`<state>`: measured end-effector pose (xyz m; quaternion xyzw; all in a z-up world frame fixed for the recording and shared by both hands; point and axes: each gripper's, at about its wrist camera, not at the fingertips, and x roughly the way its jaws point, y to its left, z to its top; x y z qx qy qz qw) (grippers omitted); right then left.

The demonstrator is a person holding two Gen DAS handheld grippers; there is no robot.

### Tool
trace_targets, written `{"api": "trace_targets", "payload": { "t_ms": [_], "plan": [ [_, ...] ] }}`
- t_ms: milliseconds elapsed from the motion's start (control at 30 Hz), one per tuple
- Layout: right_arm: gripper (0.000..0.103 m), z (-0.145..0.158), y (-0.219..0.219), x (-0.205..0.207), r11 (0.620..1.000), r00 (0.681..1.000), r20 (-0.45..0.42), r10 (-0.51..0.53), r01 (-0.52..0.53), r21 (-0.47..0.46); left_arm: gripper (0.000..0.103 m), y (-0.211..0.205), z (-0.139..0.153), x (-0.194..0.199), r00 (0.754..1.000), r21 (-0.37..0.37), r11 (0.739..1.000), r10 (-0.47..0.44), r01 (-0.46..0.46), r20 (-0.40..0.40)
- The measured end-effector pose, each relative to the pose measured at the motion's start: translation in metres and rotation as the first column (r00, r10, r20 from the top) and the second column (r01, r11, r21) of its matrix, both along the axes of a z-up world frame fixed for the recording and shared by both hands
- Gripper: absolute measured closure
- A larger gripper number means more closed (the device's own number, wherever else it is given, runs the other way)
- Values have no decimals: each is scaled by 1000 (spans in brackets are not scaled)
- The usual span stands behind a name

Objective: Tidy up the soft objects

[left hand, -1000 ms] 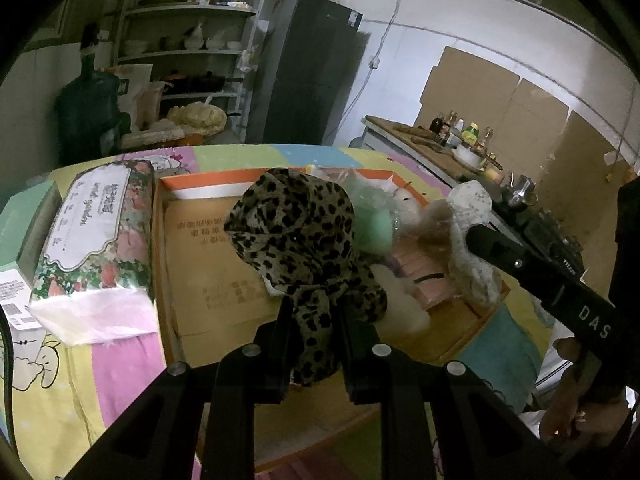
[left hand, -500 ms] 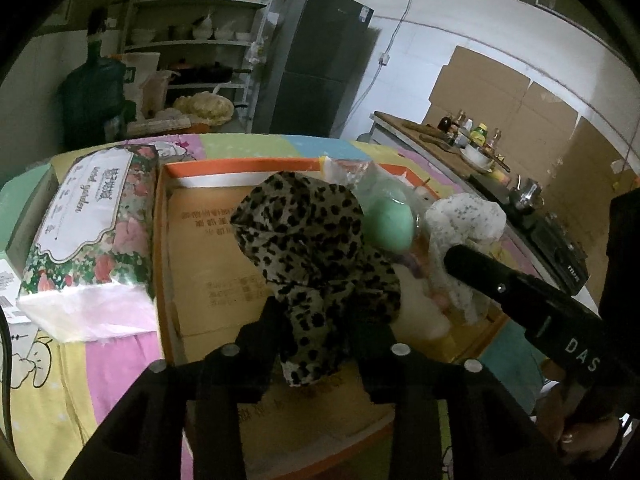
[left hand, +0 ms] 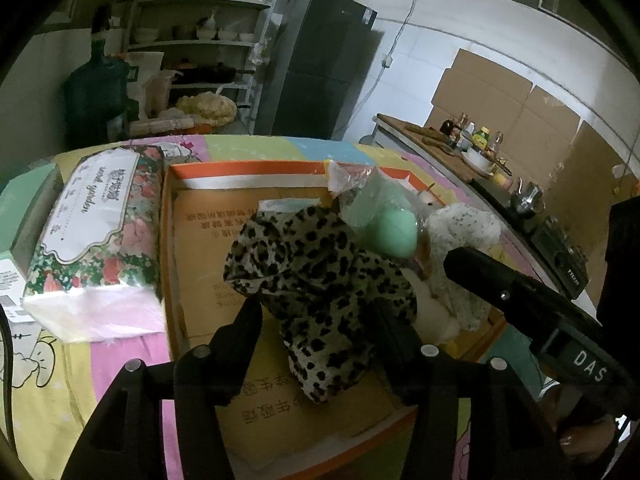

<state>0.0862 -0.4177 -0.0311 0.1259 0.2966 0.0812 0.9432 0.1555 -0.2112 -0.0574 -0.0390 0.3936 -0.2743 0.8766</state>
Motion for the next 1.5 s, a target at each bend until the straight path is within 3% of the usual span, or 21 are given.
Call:
{"api": "trace_targets", "payload": {
  "t_ms": [167, 400, 567, 667, 767, 1000, 1133, 1267, 1500],
  "plan": [
    [56, 7, -3, -6, 1000, 1000, 27, -12, 12, 13, 47, 3, 7, -5, 1000, 2, 1000, 9, -9, 28],
    [42, 17, -6, -17, 999, 997, 60, -51, 50, 17, 47, 12, 24, -18, 997, -9, 999, 34, -33, 75],
    [40, 21, -7, -26, 997, 994, 72, -80, 79, 17, 47, 17, 33, -28, 992, 2, 999, 52, -52, 116],
    [39, 26, -4, -32, 995, 992, 77, -100, 100, 5, 47, 18, 40, -37, 982, 53, 993, 92, -102, 167],
    [36, 31, 2, -38, 992, 989, 84, -122, 124, -28, 47, 20, 46, -50, 963, 105, 981, 134, -162, 235],
    [34, 42, 25, -56, 981, 981, 117, -156, 168, -98, 47, 33, 61, -79, 906, 139, 949, 219, -284, 361],
    [29, 46, 42, -66, 975, 977, 138, -162, 180, -129, 47, 47, 67, -90, 891, 121, 940, 255, -320, 376],
    [28, 47, 60, -73, 970, 975, 153, -163, 187, -157, 47, 63, 69, -101, 889, 82, 942, 274, -325, 367],
    [28, 52, 89, -95, 963, 962, 201, -187, 220, -158, 47, 86, 73, -126, 862, 75, 920, 329, -384, 386]
  ]
}}
